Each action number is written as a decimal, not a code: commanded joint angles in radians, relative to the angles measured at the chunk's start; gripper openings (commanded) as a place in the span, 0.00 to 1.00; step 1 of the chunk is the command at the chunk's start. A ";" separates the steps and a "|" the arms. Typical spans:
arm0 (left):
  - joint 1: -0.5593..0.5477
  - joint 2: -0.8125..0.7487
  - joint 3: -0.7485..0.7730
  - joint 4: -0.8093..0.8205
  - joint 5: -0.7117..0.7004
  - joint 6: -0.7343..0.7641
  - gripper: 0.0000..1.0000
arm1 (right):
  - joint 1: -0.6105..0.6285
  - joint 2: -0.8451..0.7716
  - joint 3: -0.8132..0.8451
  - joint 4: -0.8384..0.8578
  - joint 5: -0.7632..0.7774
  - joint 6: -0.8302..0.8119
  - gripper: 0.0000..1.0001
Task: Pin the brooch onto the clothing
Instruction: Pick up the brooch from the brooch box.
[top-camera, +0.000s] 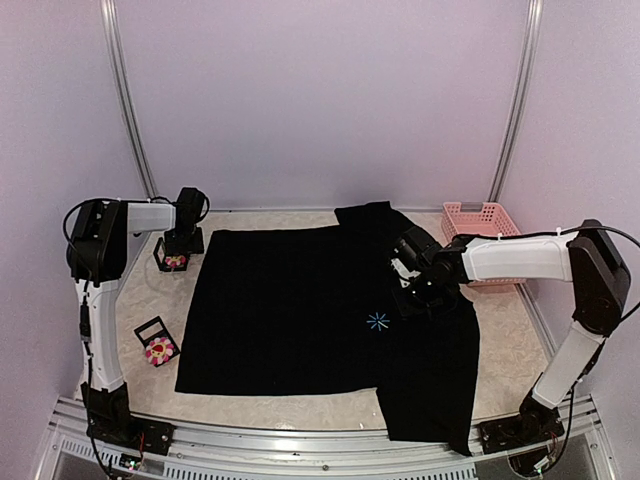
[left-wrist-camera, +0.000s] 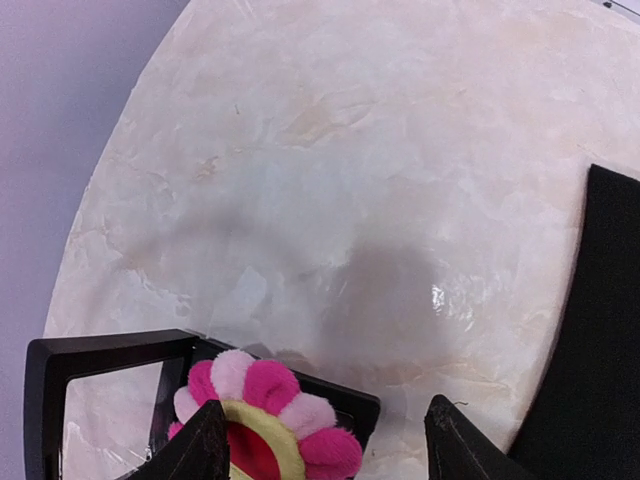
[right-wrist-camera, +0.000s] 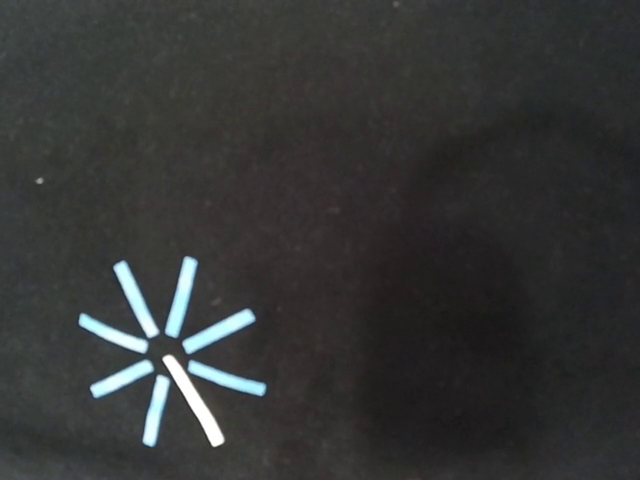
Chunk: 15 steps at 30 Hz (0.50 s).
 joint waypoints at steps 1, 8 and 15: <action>0.010 0.000 -0.027 0.014 -0.009 0.021 0.63 | 0.012 0.018 0.009 0.007 -0.006 -0.002 0.33; 0.012 -0.007 -0.056 0.036 -0.006 0.040 0.42 | 0.014 0.021 0.015 0.001 -0.011 0.005 0.33; 0.012 -0.040 -0.096 0.060 0.007 0.042 0.17 | 0.013 0.022 0.017 -0.009 -0.016 0.009 0.32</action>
